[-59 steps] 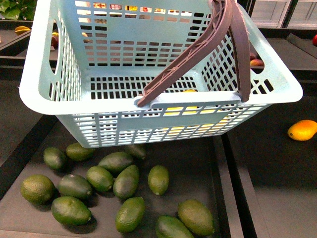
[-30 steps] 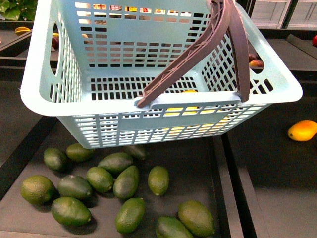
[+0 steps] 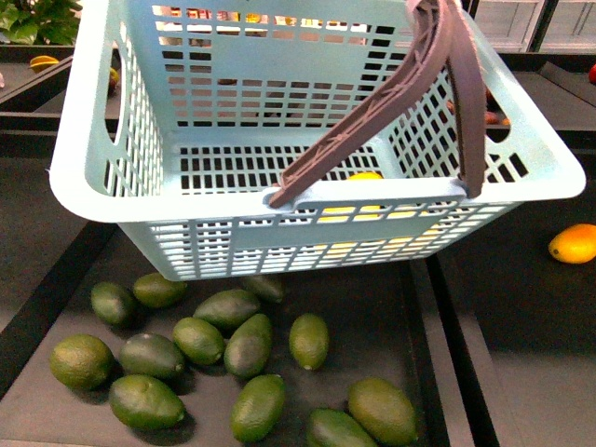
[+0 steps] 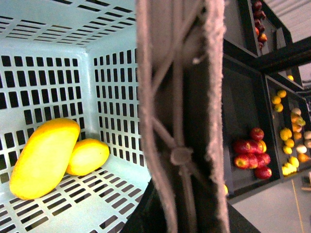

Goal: Pick lemon and mango into basket

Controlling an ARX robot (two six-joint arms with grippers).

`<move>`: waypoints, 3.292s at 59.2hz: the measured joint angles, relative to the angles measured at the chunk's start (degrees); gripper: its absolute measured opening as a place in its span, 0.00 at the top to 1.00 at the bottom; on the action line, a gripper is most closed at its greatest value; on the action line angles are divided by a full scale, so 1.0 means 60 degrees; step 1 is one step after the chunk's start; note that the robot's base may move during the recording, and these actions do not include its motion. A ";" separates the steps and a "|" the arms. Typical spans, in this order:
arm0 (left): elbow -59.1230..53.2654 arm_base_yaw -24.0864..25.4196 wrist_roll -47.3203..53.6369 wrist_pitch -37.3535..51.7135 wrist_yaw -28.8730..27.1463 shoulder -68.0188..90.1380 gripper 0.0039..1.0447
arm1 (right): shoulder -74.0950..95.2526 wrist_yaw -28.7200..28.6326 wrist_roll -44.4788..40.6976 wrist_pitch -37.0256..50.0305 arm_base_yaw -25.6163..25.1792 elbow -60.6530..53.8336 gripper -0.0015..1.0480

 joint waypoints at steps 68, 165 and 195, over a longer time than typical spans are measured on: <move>0.0000 0.0102 -0.0044 0.0000 -0.0066 0.0004 0.96 | -0.0040 -0.0011 0.0000 -0.0033 0.0004 0.0000 0.08; -0.0219 0.2237 -0.7610 0.1399 -0.4047 0.3654 0.64 | -0.0029 -0.0047 0.0000 -0.0029 -0.0015 -0.0004 0.08; -0.1585 0.2280 -0.8043 -0.1155 -0.6717 0.0933 0.06 | -0.0029 -0.0047 0.0000 -0.0029 -0.0015 -0.0004 0.08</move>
